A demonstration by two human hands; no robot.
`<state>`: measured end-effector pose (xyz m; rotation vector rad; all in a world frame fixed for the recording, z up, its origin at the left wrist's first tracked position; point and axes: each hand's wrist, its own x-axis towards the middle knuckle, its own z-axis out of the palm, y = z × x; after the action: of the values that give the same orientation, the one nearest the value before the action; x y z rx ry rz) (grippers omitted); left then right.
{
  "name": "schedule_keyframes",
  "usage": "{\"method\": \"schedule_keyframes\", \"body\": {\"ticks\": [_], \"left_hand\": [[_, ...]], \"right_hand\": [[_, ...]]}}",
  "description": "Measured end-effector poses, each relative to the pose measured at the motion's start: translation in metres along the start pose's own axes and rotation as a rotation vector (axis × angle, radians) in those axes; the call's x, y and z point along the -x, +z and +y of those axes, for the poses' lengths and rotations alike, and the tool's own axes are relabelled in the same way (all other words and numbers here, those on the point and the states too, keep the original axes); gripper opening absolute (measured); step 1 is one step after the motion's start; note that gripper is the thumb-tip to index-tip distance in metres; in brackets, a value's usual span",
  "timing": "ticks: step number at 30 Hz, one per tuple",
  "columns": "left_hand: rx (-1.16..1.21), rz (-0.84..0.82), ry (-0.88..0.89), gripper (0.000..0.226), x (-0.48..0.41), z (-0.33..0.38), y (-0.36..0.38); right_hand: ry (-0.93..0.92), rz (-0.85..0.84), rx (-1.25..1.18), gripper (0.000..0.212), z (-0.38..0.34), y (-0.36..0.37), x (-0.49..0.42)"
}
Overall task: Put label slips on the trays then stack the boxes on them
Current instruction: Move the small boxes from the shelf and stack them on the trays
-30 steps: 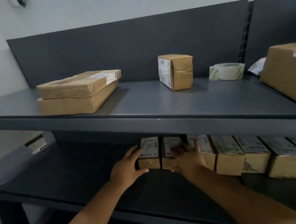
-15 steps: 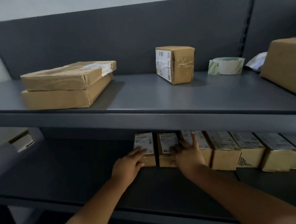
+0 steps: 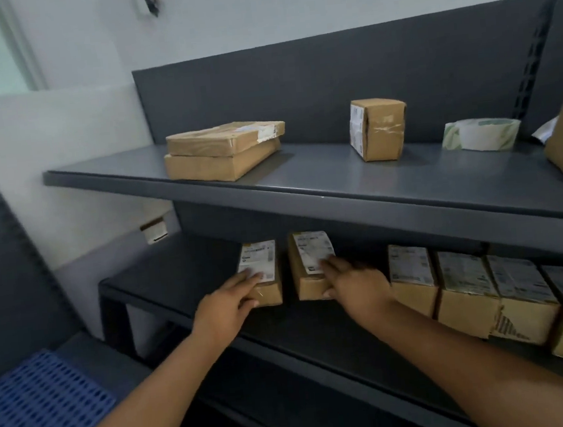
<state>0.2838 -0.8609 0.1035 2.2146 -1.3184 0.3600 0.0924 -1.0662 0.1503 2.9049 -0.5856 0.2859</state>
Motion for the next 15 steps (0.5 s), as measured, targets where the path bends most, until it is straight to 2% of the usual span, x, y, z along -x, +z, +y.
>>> {"method": "schedule_keyframes", "body": {"ticks": [7,11,15], "left_hand": [[-0.182,0.105,-0.273,0.057,0.103,-0.024,-0.096],[-0.279,0.127,-0.419,0.056,0.175,-0.041,-0.159],[-0.354,0.220,-0.553,0.057,0.255,-0.054,-0.225]], "right_hand": [[-0.233,0.017,-0.160,0.061,-0.084,-0.012,-0.010],[-0.377,0.047,-0.205,0.061,-0.158,-0.026,-0.009],[-0.534,0.078,-0.254,0.061,-0.245,-0.045,-0.007]]}}
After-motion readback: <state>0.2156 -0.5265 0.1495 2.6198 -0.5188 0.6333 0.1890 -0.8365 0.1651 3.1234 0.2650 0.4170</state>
